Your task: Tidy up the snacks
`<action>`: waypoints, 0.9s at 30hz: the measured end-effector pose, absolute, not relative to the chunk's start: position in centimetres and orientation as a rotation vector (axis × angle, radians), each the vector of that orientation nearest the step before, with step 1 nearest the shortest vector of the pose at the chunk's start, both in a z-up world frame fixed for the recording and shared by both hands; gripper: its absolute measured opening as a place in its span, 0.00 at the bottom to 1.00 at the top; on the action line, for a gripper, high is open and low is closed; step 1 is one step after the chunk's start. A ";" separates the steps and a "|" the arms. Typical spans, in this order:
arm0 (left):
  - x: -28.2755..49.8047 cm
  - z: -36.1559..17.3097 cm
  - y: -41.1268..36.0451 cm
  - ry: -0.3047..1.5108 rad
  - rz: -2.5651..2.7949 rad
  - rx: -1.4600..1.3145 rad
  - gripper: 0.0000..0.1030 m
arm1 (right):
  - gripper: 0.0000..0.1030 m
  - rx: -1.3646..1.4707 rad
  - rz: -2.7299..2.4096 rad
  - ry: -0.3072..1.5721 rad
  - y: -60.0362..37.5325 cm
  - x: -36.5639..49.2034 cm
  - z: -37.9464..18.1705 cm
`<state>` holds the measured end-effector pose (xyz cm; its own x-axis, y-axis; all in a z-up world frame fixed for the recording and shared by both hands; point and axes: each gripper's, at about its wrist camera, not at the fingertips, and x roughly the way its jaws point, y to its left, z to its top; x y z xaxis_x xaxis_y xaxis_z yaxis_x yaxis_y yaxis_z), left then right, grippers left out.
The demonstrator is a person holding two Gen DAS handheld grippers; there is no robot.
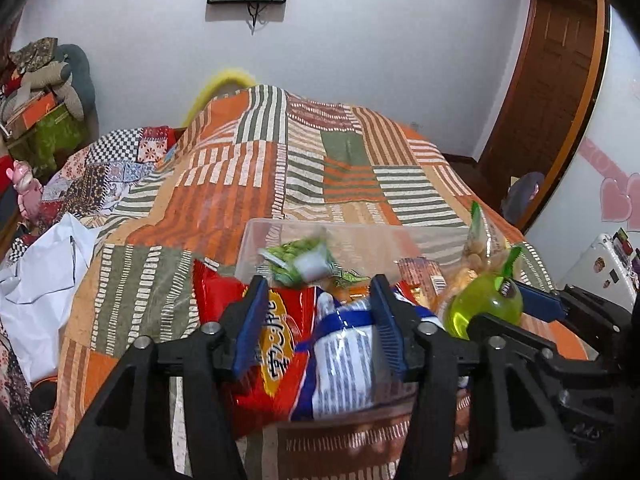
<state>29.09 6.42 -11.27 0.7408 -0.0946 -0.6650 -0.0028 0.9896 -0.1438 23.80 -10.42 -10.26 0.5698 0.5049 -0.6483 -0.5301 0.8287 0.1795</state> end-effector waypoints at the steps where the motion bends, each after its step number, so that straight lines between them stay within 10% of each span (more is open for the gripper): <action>1: 28.7 -11.1 6.2 0.731 -0.056 -0.135 0.54 | 0.44 -0.040 0.607 0.751 -10.4 23.8 -10.2; 19: 19.5 -3.7 4.1 0.562 -0.067 -0.052 0.55 | 0.44 0.002 0.580 0.640 -14.7 19.0 -4.3; 27: 12.2 0.6 3.5 0.406 -0.067 -0.064 0.71 | 0.47 0.037 0.587 0.510 -16.8 13.6 0.3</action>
<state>12.16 3.52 0.62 0.9165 -0.0782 -0.3924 0.0524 0.9957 -0.0761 13.60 -16.83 0.30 0.7123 0.5386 -0.4500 -0.5206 0.8355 0.1759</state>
